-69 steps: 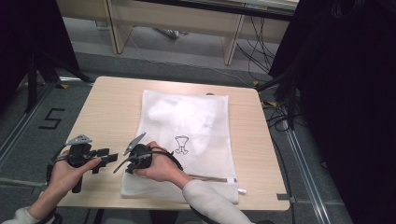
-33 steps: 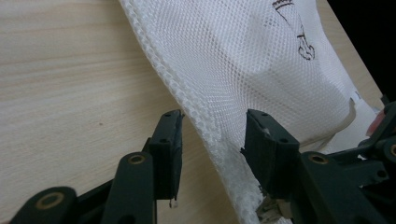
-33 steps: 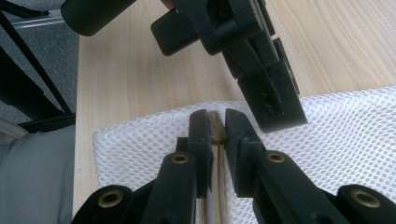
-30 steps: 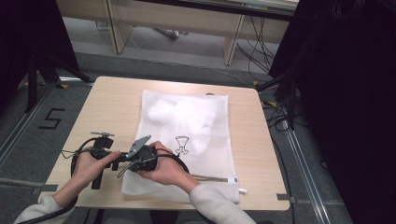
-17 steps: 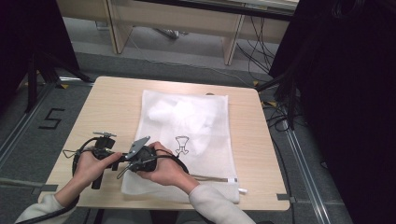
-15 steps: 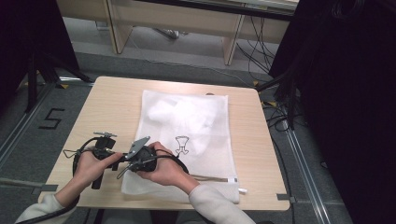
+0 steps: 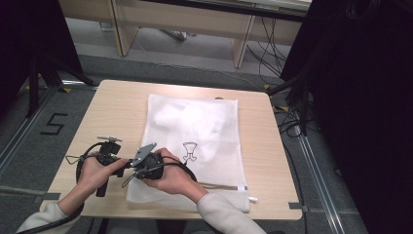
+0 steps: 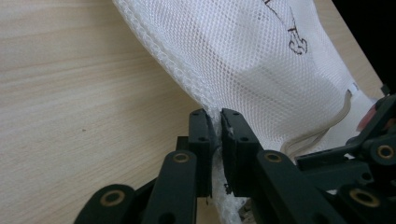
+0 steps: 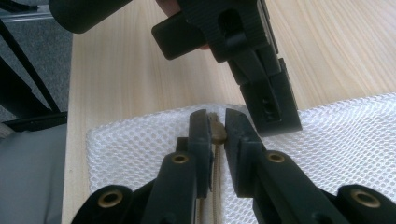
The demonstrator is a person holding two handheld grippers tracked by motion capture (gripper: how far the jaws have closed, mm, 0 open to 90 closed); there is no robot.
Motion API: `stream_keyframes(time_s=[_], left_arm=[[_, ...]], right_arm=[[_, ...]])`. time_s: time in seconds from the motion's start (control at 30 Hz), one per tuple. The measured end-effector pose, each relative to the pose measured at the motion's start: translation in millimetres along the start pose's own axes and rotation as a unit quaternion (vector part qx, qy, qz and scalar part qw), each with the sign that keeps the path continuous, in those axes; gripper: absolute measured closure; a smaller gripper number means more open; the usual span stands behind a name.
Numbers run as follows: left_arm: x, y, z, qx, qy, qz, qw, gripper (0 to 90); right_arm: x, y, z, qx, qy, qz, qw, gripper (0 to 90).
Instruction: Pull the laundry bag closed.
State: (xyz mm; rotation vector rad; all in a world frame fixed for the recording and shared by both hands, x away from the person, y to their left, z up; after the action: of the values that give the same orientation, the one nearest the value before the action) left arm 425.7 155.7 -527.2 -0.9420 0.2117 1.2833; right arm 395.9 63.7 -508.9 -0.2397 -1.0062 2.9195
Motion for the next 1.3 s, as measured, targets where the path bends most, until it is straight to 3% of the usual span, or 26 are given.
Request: stream_keyframes(time_s=[0.27, 0.6, 0.83, 0.97, 1.13, 1.3], left_arm=[[-0.7, 2.4, 0.3, 0.005, 0.005, 0.025, 0.9997, 71.3], [3.3, 1.7, -10.7, 0.013, 0.003, 0.033, 0.9994, 67.2], [4.9, 1.3, -13.9, 0.018, -0.002, 0.04, 0.9991, 70.2], [4.9, 0.2, -17.2, 0.021, 0.0, 0.046, 0.9987, 65.5], [5.0, 0.8, -19.4, 0.026, -0.003, 0.036, 0.999, 69.4], [4.5, 0.8, -16.1, 0.029, -0.01, 0.024, 0.9992, 82.2]], right_arm=[[0.1, -0.2, -0.9, -0.001, 0.006, 0.005, 1.0, 82.2], [3.3, -0.9, -4.8, 0.004, 0.009, 0.015, 0.9998, 82.2], [2.4, -1.9, -3.3, 0.002, 0.013, 0.022, 0.9997, 82.2], [2.9, -2.8, -3.7, -0.002, 0.014, 0.022, 0.9996, 82.2], [2.9, -2.2, -4.2, -0.002, 0.014, 0.024, 0.9996, 82.2], [4.5, -1.6, -3.3, -0.001, 0.013, 0.015, 0.9998, 82.2]])
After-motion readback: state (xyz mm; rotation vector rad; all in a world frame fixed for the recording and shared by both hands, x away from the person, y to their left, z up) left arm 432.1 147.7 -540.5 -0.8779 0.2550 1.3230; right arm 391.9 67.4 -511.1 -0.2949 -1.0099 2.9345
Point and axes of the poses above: each handheld gripper's, and its own axes: z roughly backward along the jaws, y roughly out of its underside, x roughly to its left, the point moved 7 cm from there along -z, roughly forward along the jaws, and after that the axes turned 8 degrees about z, right-handed, at the moved point
